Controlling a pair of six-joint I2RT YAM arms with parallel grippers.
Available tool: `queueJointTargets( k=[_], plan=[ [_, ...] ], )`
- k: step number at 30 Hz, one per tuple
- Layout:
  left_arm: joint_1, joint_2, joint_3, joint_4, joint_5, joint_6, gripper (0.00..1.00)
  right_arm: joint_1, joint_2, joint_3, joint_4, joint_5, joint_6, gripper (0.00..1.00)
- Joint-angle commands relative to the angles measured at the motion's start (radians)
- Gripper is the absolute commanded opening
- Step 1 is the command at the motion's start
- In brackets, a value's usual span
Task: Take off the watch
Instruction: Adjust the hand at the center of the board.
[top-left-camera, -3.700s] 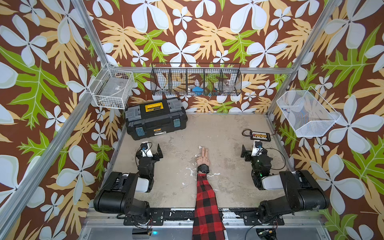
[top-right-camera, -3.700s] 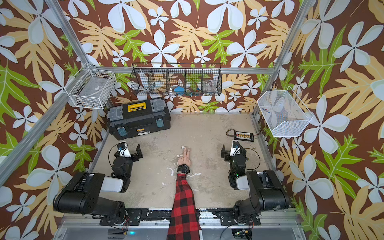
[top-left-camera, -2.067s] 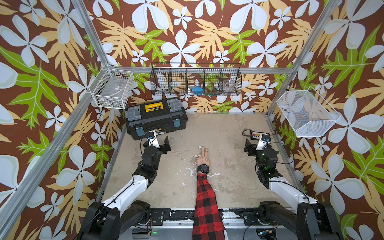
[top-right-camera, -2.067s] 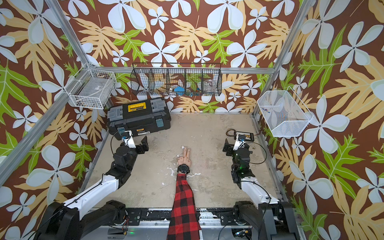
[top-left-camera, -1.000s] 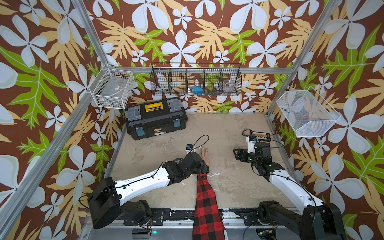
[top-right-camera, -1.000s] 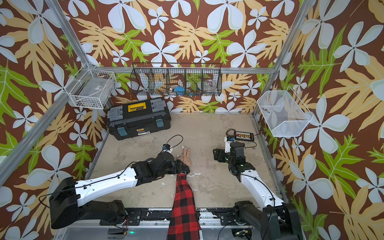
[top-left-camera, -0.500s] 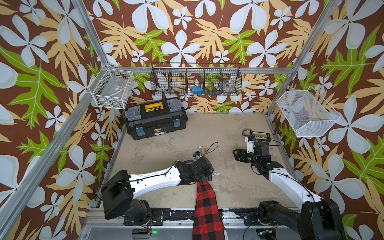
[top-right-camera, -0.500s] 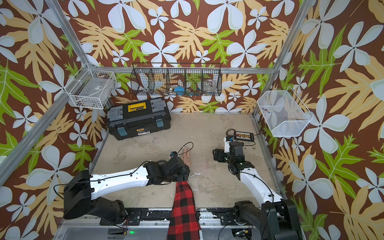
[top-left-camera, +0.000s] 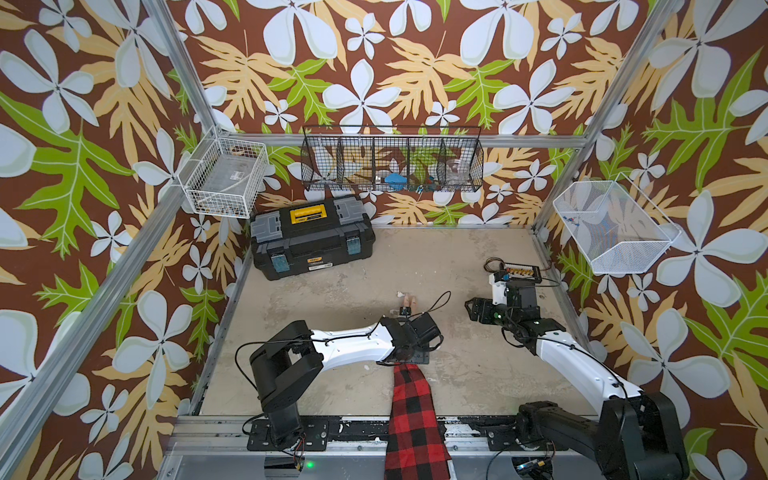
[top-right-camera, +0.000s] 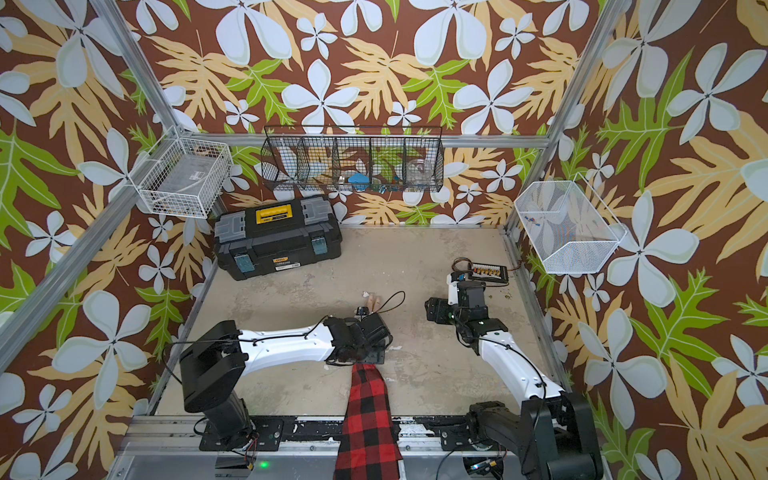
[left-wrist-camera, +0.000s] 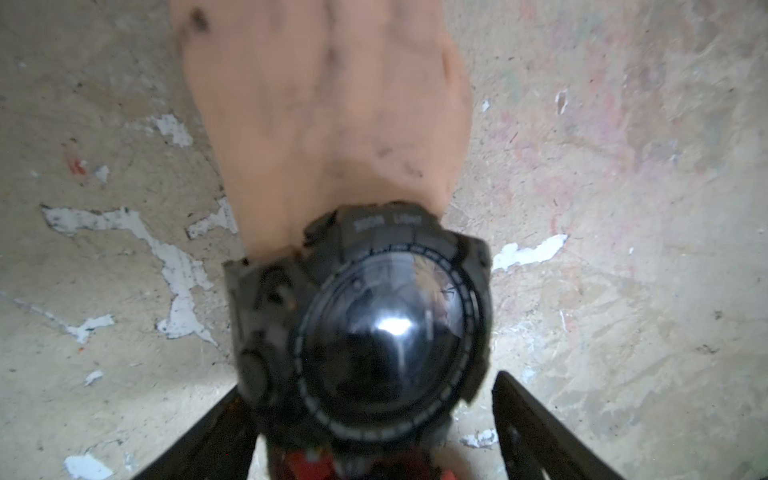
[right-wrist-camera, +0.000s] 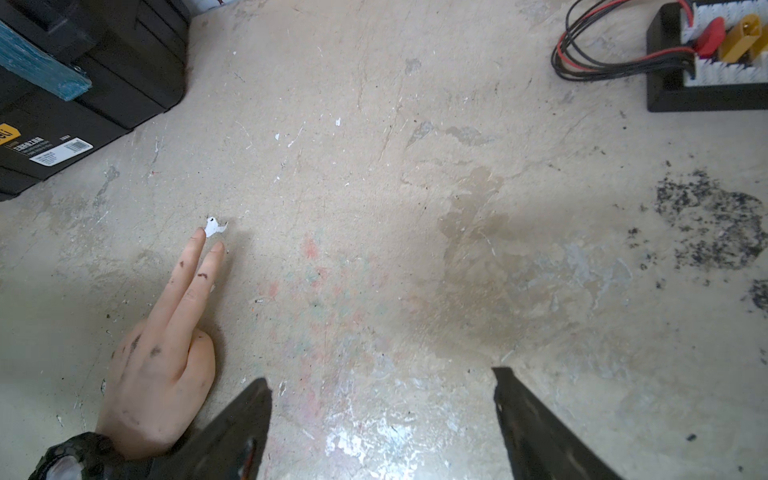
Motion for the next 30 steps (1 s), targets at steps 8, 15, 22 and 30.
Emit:
queueJointTargets(
  k=[8,15,22,30],
  plan=[
    [0.026,0.020,-0.034,0.049,0.030,0.040,0.72,0.009,-0.028,0.007,-0.048,0.081,0.058,0.88],
    [0.026,-0.016,-0.090,0.130,0.064,0.040,0.59,0.034,-0.019,0.007,-0.048,0.008,0.099,0.83],
    [0.026,-0.111,-0.182,0.241,0.079,0.054,0.49,0.084,0.003,-0.026,0.061,-0.197,0.163,0.83],
    [0.025,-0.240,-0.268,0.358,0.097,0.064,0.38,0.171,0.057,-0.105,0.342,-0.419,0.303,0.84]
  ],
)
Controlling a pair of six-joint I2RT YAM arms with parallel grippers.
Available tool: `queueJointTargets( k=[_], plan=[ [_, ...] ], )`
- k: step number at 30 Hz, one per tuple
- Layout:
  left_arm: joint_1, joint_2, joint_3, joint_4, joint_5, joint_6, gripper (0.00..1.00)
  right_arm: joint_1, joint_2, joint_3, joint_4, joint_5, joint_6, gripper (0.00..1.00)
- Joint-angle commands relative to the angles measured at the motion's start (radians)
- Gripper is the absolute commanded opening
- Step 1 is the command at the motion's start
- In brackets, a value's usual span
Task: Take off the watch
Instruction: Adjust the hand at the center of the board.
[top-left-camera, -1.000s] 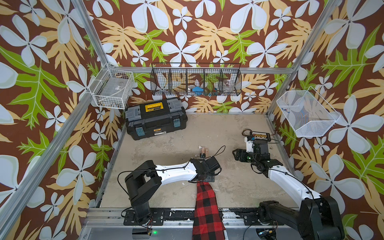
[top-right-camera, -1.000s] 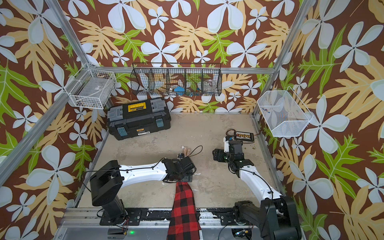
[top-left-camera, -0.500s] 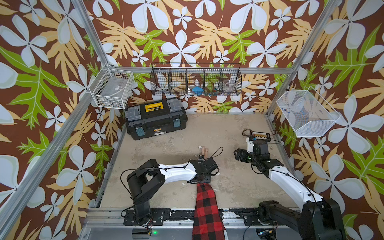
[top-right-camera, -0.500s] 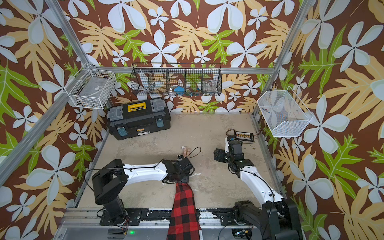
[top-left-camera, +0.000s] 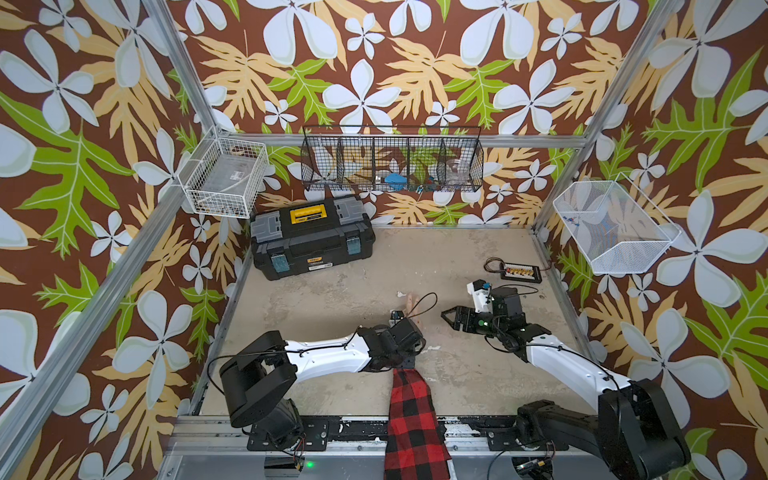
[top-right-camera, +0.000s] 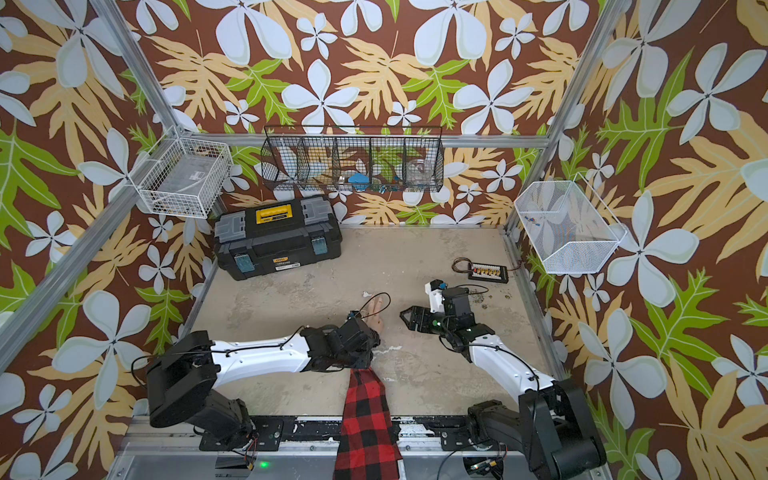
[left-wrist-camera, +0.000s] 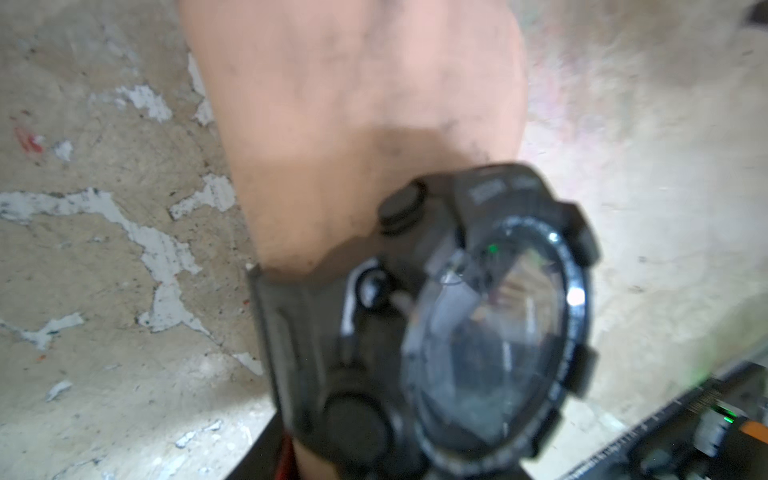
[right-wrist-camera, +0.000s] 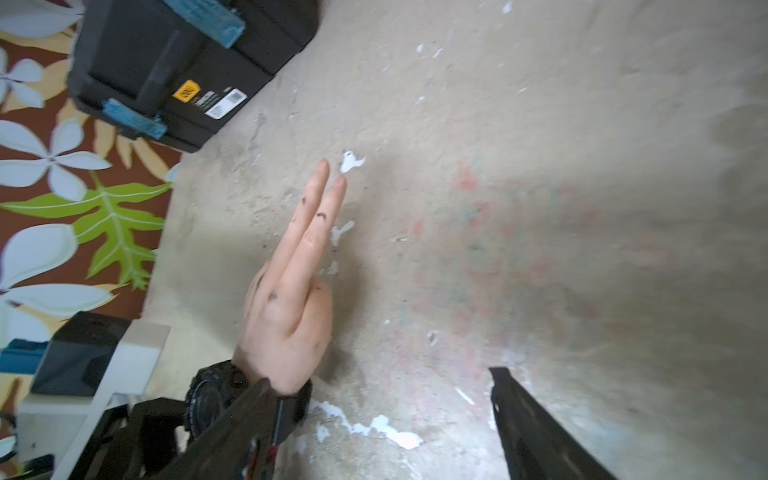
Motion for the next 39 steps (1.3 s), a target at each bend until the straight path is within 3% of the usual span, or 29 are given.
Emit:
queueJointTargets(
  k=[1,11,19,30,39],
  plan=[
    [0.000,-0.041,-0.017,0.106,0.006,0.013,0.37,0.027,0.022,-0.020,0.174,-0.127,0.082,0.84],
    [0.001,-0.190,-0.116,0.245,0.056,0.016,0.29,0.093,0.099,-0.082,0.464,-0.235,0.229,0.87],
    [0.001,-0.223,-0.126,0.256,0.067,0.019,0.28,0.149,0.182,-0.091,0.685,-0.272,0.395,0.84],
    [0.001,-0.234,-0.148,0.286,0.086,0.007,0.26,0.237,0.270,-0.070,0.802,-0.222,0.507,0.68],
    [0.000,-0.251,-0.156,0.294,0.087,0.010,0.26,0.245,0.298,-0.059,0.789,-0.211,0.502,0.51]
  ],
)
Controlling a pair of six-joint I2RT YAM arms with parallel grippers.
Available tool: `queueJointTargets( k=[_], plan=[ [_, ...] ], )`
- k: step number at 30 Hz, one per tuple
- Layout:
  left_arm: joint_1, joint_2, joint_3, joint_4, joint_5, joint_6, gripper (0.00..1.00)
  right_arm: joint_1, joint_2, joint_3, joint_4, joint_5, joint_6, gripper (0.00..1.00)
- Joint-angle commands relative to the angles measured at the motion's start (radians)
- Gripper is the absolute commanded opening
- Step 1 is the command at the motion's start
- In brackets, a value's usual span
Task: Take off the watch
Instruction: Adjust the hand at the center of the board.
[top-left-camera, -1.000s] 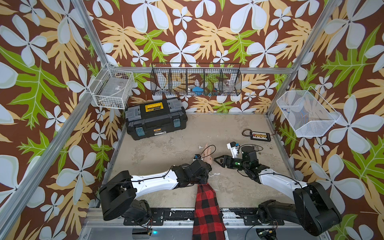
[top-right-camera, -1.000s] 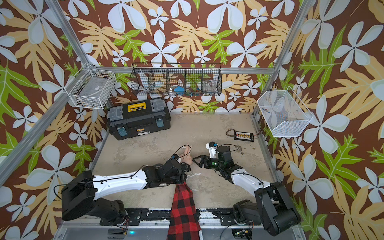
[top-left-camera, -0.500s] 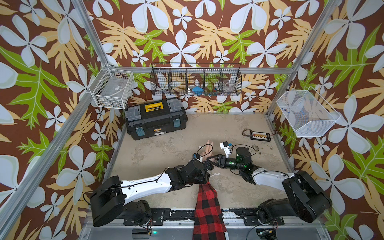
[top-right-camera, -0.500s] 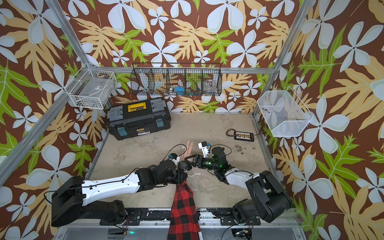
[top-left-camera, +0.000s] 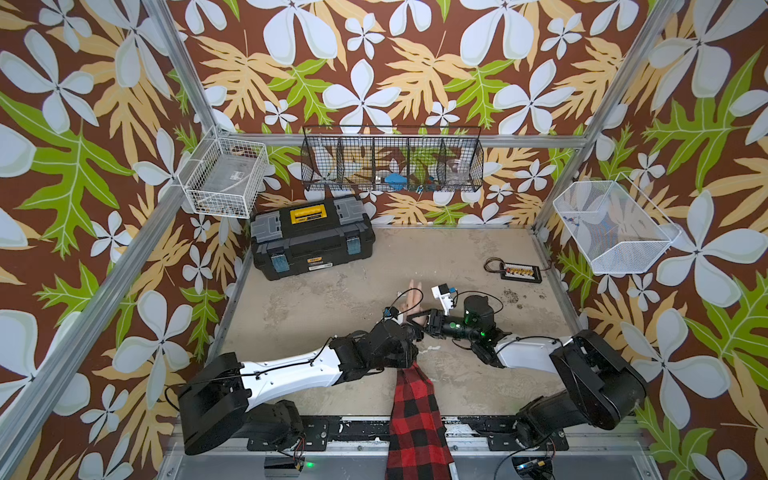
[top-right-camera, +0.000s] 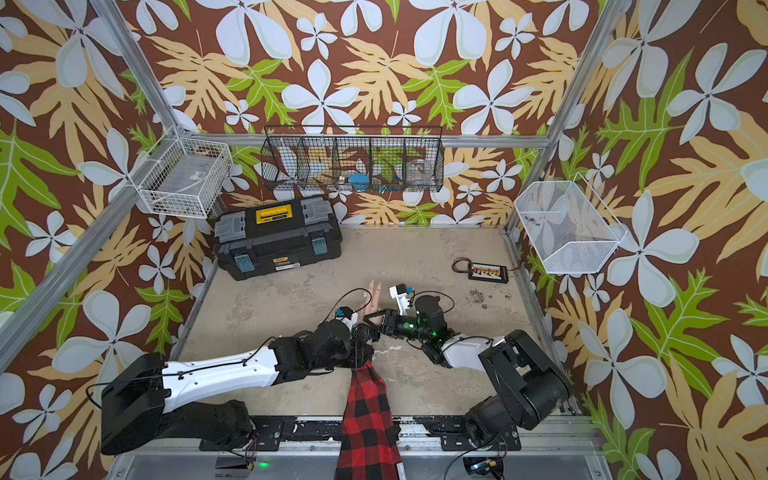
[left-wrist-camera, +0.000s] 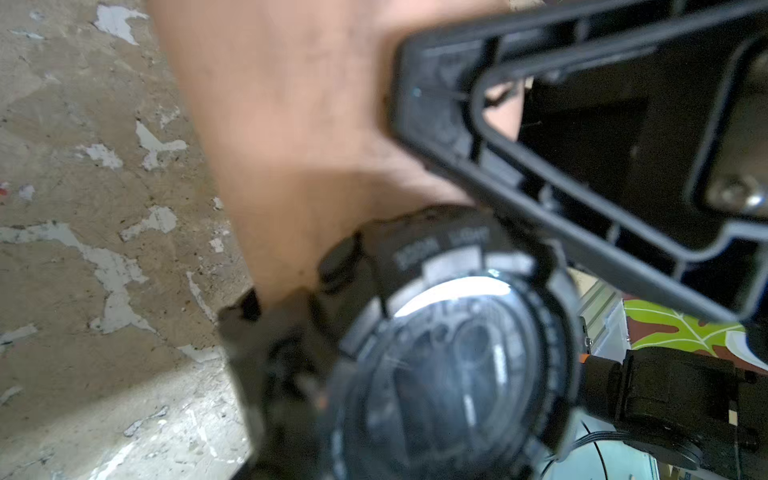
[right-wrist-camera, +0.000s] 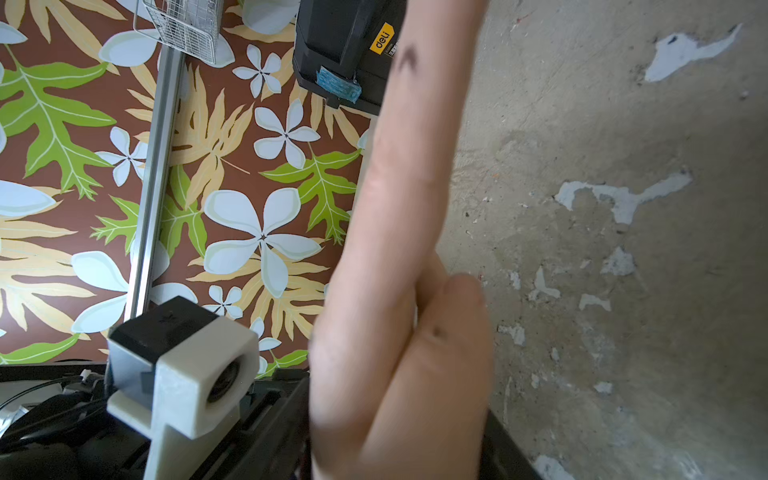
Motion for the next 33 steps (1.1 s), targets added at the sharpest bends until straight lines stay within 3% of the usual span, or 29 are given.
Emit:
queueJointTargets(
  k=[1,3,9,18,20,24,26,33],
  plan=[
    [0.000,-0.015,-0.001,0.098,0.024,0.013,0.26,0.002,0.008,0.010,0.030,0.005,-0.008,0.52],
    [0.000,-0.022,-0.005,0.102,0.021,0.011,0.26,0.003,0.015,0.012,0.023,0.006,-0.012,0.59],
    [-0.001,-0.027,-0.012,0.118,0.037,0.014,0.26,0.003,0.035,0.026,0.038,-0.007,-0.004,0.61],
    [0.000,-0.023,-0.006,0.119,0.041,0.017,0.27,0.005,0.053,0.046,0.006,0.006,0.005,0.45],
    [-0.001,-0.028,-0.003,0.099,0.025,0.013,0.32,0.005,0.042,0.069,-0.105,0.037,-0.037,0.38],
    [-0.001,-0.049,-0.001,0.051,-0.018,0.016,0.61,0.005,0.014,0.124,-0.337,0.095,-0.160,0.31],
    [0.000,-0.068,-0.012,0.044,-0.028,0.011,0.70,0.005,0.001,0.156,-0.448,0.129,-0.220,0.30],
    [0.013,-0.155,-0.066,0.040,-0.053,-0.006,0.75,0.005,-0.021,0.297,-0.846,0.319,-0.410,0.27]
  ],
)
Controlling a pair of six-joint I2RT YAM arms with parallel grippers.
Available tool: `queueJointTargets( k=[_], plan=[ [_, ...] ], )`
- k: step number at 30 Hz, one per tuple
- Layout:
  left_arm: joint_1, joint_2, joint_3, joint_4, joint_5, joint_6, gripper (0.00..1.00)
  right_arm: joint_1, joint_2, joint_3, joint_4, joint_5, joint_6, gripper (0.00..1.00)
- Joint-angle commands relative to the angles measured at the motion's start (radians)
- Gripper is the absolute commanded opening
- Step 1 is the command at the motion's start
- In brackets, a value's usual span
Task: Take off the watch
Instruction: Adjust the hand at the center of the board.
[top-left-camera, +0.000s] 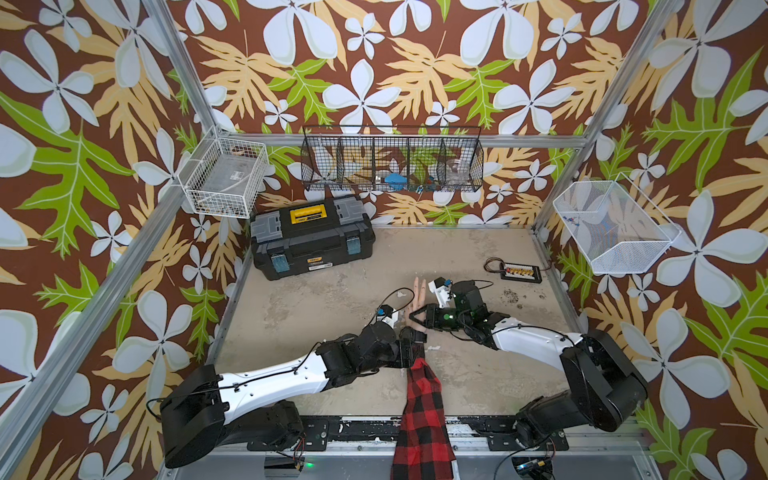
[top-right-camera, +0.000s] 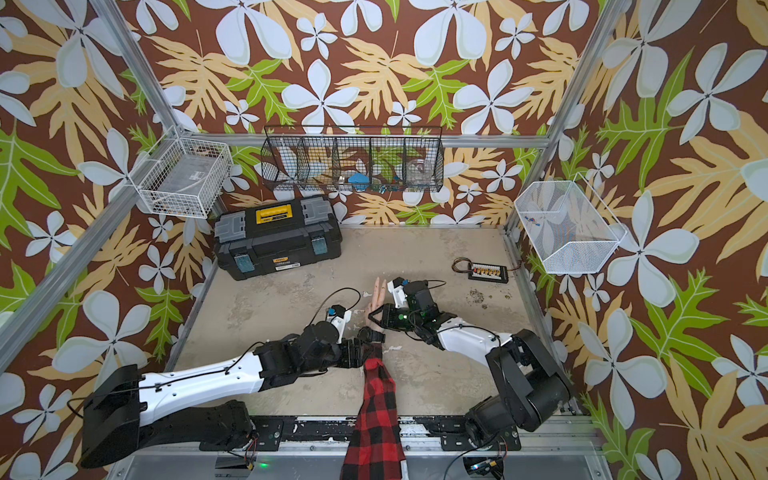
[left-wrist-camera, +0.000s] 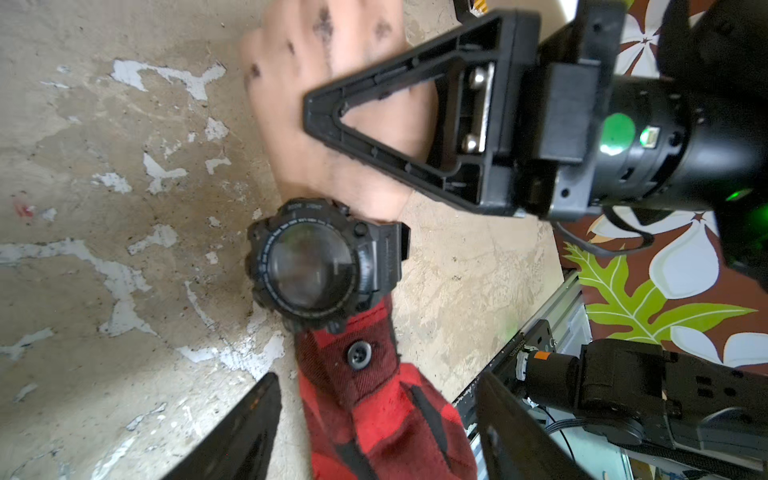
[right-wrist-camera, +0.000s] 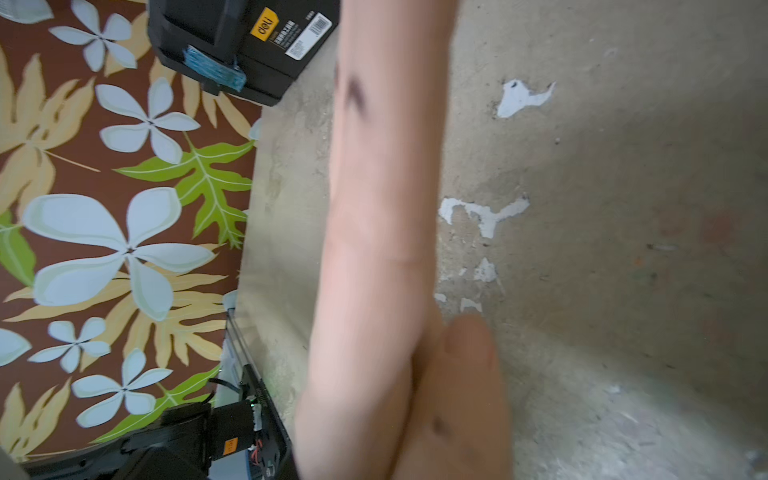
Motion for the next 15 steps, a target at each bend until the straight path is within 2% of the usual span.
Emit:
queueJointTargets(
  k=[1,9,12,15],
  plan=[
    [0.017,-0.036,-0.013,0.002,-0.026,-0.004,0.75,-0.001,-0.003,0.060,-0.249,0.140,-0.138,0.26],
    [0.109,-0.136,-0.069,-0.022,-0.008,0.011,0.75,0.015,0.006,0.164,-0.513,0.422,-0.191,0.23],
    [0.124,-0.149,-0.076,-0.040,-0.006,0.034,0.75,0.041,0.020,0.223,-0.604,0.528,-0.197,0.16],
    [0.127,-0.159,-0.081,-0.052,-0.004,0.050,0.75,0.078,0.032,0.271,-0.670,0.623,-0.189,0.18]
  ],
)
